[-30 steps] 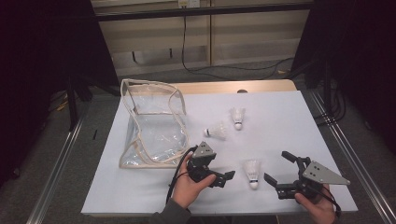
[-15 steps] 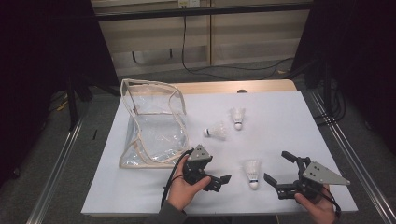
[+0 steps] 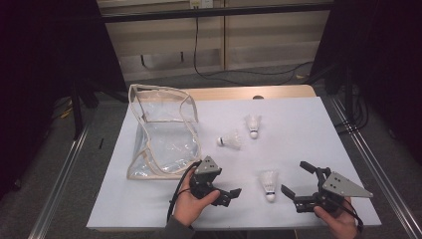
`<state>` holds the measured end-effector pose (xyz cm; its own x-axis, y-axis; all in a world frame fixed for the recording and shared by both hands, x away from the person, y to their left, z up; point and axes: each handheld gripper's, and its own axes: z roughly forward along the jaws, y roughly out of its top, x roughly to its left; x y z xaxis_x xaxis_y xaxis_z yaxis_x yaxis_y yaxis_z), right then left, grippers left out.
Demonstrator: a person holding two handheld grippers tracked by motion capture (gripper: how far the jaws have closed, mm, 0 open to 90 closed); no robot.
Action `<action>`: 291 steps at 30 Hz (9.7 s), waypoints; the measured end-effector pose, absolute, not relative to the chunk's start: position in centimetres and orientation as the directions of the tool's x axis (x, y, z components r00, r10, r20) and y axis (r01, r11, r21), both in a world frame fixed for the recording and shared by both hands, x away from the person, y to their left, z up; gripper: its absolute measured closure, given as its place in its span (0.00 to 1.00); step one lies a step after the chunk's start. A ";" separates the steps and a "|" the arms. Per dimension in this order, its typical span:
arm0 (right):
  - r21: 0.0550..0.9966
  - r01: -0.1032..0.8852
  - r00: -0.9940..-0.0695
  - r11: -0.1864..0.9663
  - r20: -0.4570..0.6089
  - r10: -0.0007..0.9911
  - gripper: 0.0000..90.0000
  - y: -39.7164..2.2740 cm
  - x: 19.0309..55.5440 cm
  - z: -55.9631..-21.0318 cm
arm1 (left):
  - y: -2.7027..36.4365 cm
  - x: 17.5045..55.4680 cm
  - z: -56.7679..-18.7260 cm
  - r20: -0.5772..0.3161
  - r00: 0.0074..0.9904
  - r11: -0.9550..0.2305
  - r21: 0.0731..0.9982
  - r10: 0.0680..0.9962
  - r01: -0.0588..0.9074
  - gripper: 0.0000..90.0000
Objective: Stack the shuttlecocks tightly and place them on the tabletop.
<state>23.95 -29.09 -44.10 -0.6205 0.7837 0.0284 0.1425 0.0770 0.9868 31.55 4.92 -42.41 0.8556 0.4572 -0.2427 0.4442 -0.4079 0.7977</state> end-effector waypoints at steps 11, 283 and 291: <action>0.987 0.143 -0.619 0.077 0.029 0.785 0.01 -29.1 23.9 -44.1 | 6.1 31.5 -42.4 -0.254 0.854 -0.404 0.796 0.454 0.451 0.05; 0.952 0.256 -0.651 0.170 0.040 0.758 0.01 -27.4 29.2 -43.8 | 20.4 30.6 -42.7 -0.138 0.875 -0.330 0.890 0.464 0.315 0.05; 0.945 0.276 -0.673 0.174 0.061 0.737 0.09 -27.2 29.3 -43.9 | 20.4 30.6 -42.7 -0.137 0.874 -0.330 0.890 0.465 0.315 0.05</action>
<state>29.26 -27.19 -43.88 -0.6732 0.7370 0.0605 0.2758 0.1743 0.9453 30.57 20.42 -42.72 0.8745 0.4652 -0.1374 0.3154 -0.3301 0.8897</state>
